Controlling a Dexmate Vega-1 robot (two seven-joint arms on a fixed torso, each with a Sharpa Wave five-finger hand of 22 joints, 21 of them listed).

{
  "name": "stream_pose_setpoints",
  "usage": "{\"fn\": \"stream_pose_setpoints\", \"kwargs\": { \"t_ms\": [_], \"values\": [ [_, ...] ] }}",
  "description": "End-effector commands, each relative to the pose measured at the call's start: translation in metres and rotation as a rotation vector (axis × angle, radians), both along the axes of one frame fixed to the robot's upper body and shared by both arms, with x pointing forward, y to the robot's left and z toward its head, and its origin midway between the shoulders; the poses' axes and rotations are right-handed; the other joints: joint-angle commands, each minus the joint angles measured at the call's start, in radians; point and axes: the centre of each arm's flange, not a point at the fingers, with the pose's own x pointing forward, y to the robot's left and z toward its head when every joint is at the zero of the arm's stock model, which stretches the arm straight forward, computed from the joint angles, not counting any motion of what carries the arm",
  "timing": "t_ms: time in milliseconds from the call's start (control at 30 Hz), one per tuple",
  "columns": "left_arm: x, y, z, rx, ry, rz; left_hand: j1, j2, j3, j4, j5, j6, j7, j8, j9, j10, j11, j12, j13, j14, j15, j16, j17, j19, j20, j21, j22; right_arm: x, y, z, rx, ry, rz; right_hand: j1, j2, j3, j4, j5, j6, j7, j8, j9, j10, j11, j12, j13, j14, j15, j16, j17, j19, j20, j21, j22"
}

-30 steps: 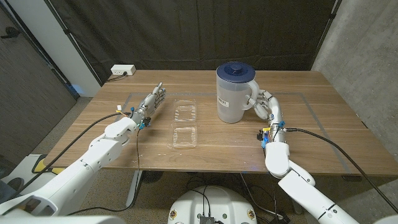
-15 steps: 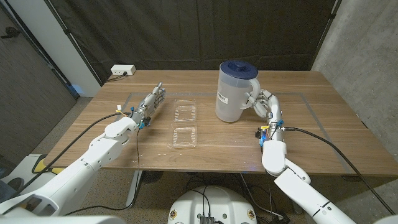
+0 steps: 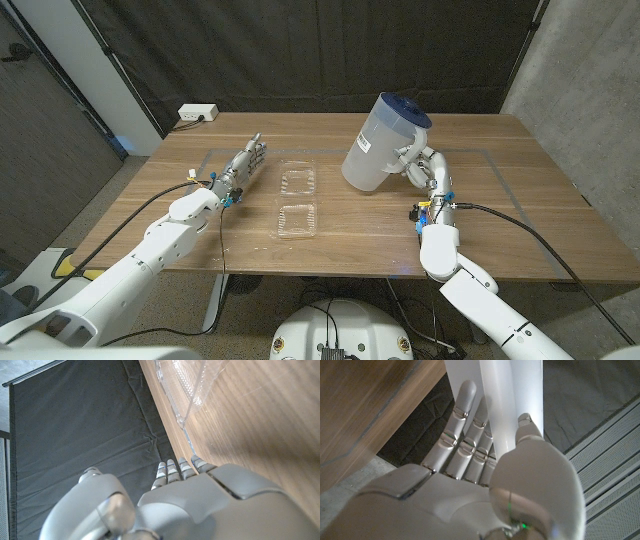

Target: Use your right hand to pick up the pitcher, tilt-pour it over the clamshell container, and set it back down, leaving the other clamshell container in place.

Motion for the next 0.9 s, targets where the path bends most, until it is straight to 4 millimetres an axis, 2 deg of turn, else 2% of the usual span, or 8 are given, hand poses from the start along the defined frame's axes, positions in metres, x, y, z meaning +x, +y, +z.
{"fn": "stream_pose_setpoints", "kwargs": {
  "t_ms": [33, 200, 267, 400, 467, 567, 700, 900],
  "values": [
    [0.002, 0.001, 0.000, -0.003, -0.001, -0.003, 0.007, -0.004, -0.006, 0.002, 0.000, 0.007, -0.001, -0.002, 0.006, 0.008, -0.005, -0.002, 0.003, -0.001, 0.008, -0.004, 0.005, -0.003, 0.005, 0.001, 0.003, 0.001, 0.003, 0.003, -0.015, 0.003, 0.015, 0.038, 0.061, 0.006, 0.016, 0.010, -0.025, -0.013, 0.007, 0.015, 0.034, -0.025, -0.012, 0.017, 0.001, -0.045, -0.010, 0.021, -0.056, -0.072, 0.018, 0.018],
    [0.004, 0.002, -0.002, -0.009, 0.001, -0.006, 0.007, -0.003, -0.007, 0.002, 0.000, 0.009, 0.000, -0.002, 0.006, 0.008, -0.005, -0.003, 0.003, -0.001, 0.009, -0.004, 0.005, -0.004, 0.007, 0.000, 0.003, -0.001, 0.006, 0.010, -0.091, -0.001, -0.006, -0.041, 0.133, 0.049, 0.094, 0.021, -0.033, -0.032, -0.032, -0.023, 0.029, -0.025, -0.027, 0.052, -0.043, -0.041, -0.028, 0.056, -0.151, -0.071, 0.051, 0.057],
    [0.004, 0.002, -0.002, -0.011, 0.001, -0.009, 0.007, -0.003, -0.008, 0.002, 0.000, 0.010, 0.001, -0.002, 0.006, 0.007, -0.004, -0.003, 0.003, -0.001, 0.009, -0.004, 0.005, -0.004, 0.006, 0.001, 0.003, -0.003, 0.009, 0.013, -0.137, -0.004, -0.037, -0.073, 0.137, 0.110, 0.145, 0.017, -0.052, -0.038, -0.051, -0.009, 0.018, -0.030, -0.030, 0.088, -0.068, -0.042, -0.022, 0.094, -0.202, -0.071, 0.080, 0.086],
    [0.006, 0.001, -0.003, -0.012, 0.001, -0.015, 0.007, -0.002, -0.008, 0.002, 0.000, 0.011, 0.002, -0.002, 0.006, 0.007, -0.005, -0.003, 0.003, -0.001, 0.009, -0.004, 0.005, -0.004, 0.007, 0.001, 0.003, -0.008, 0.014, 0.020, -0.198, -0.014, -0.124, -0.167, 0.139, 0.234, 0.275, -0.020, -0.100, -0.059, -0.065, 0.072, 0.016, -0.051, -0.017, 0.196, -0.083, -0.040, -0.008, 0.142, -0.269, -0.071, 0.164, 0.144],
    [0.006, 0.000, -0.003, -0.013, 0.000, -0.016, 0.007, -0.002, -0.009, 0.002, -0.001, 0.011, 0.001, -0.002, 0.006, 0.008, -0.005, -0.003, 0.003, -0.001, 0.009, -0.004, 0.005, -0.004, 0.007, 0.001, 0.003, -0.009, 0.015, 0.023, -0.214, -0.019, -0.132, -0.197, 0.138, 0.262, 0.294, -0.025, -0.112, -0.074, -0.058, 0.114, 0.025, -0.053, -0.001, 0.249, -0.085, -0.039, 0.000, 0.150, -0.286, -0.071, 0.193, 0.159],
    [0.007, 0.000, -0.002, -0.012, -0.002, -0.018, 0.008, -0.001, -0.009, 0.003, -0.001, 0.010, -0.001, -0.002, 0.006, 0.008, -0.005, -0.003, 0.003, -0.001, 0.010, -0.004, 0.005, -0.004, 0.007, 0.001, 0.003, -0.010, 0.017, 0.025, -0.227, -0.026, -0.147, -0.226, 0.136, 0.288, 0.296, -0.025, -0.118, -0.072, -0.045, 0.166, 0.039, -0.054, 0.025, 0.321, -0.084, -0.039, 0.013, 0.158, -0.295, -0.071, 0.230, 0.172],
    [0.007, 0.000, -0.002, -0.009, -0.002, -0.018, 0.008, 0.001, -0.011, 0.003, -0.001, 0.013, -0.001, -0.002, 0.006, 0.010, -0.006, -0.003, 0.003, 0.000, 0.009, -0.004, 0.005, -0.004, 0.008, 0.002, 0.003, -0.010, 0.019, 0.028, -0.231, -0.029, -0.154, -0.243, 0.132, 0.322, 0.261, -0.027, -0.115, -0.067, -0.025, 0.256, 0.092, -0.051, 0.115, 0.476, -0.057, -0.042, 0.076, 0.209, -0.278, -0.072, 0.301, 0.184],
    [0.006, 0.000, 0.000, -0.005, -0.004, -0.014, 0.009, 0.002, -0.012, 0.003, -0.001, 0.015, 0.000, -0.002, 0.006, 0.010, -0.004, -0.003, 0.003, 0.000, 0.009, -0.004, 0.005, -0.004, 0.008, 0.002, 0.003, -0.007, 0.020, 0.027, -0.210, -0.019, -0.153, -0.233, 0.129, 0.344, 0.230, -0.028, -0.092, -0.049, -0.032, 0.267, 0.101, -0.044, 0.191, 0.492, -0.021, -0.043, 0.116, 0.233, -0.236, -0.075, 0.347, 0.181]
  ]
}}
